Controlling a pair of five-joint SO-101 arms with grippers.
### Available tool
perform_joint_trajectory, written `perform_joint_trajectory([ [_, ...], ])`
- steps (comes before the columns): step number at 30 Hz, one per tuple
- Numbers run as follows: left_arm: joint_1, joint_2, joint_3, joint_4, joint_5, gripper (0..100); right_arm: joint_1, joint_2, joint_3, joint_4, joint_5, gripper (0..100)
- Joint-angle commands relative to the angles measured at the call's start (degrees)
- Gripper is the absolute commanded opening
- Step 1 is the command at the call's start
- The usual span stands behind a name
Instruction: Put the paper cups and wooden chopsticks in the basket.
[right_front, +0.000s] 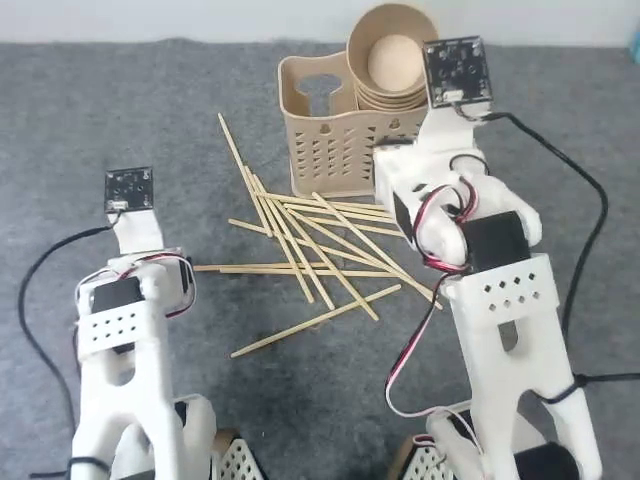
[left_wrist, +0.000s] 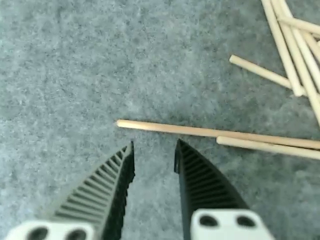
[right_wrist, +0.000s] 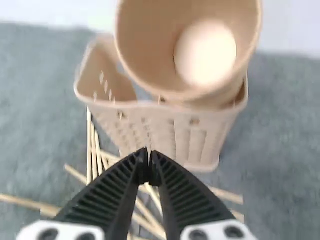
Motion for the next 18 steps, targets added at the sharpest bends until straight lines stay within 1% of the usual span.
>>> perform_joint_trajectory([
  [1,0.2,-1.6,-0.3,-1.3,-0.4,13,0.0,1.5,-1.8,-5.0,2.7,0.8],
  [8,0.2,-1.6,-0.2,-1.4,-0.4,13,0.0,7.7,-9.2,-5.8,2.8,0.8],
  [12,0.2,-1.6,-0.2,-1.4,-0.4,13,2.6,11.5,-13.5,-9.1,2.7,0.8],
  [18,0.2,-1.6,-0.2,-1.4,-0.5,13,5.2,17.7,-21.9,-9.5,2.9,0.8],
])
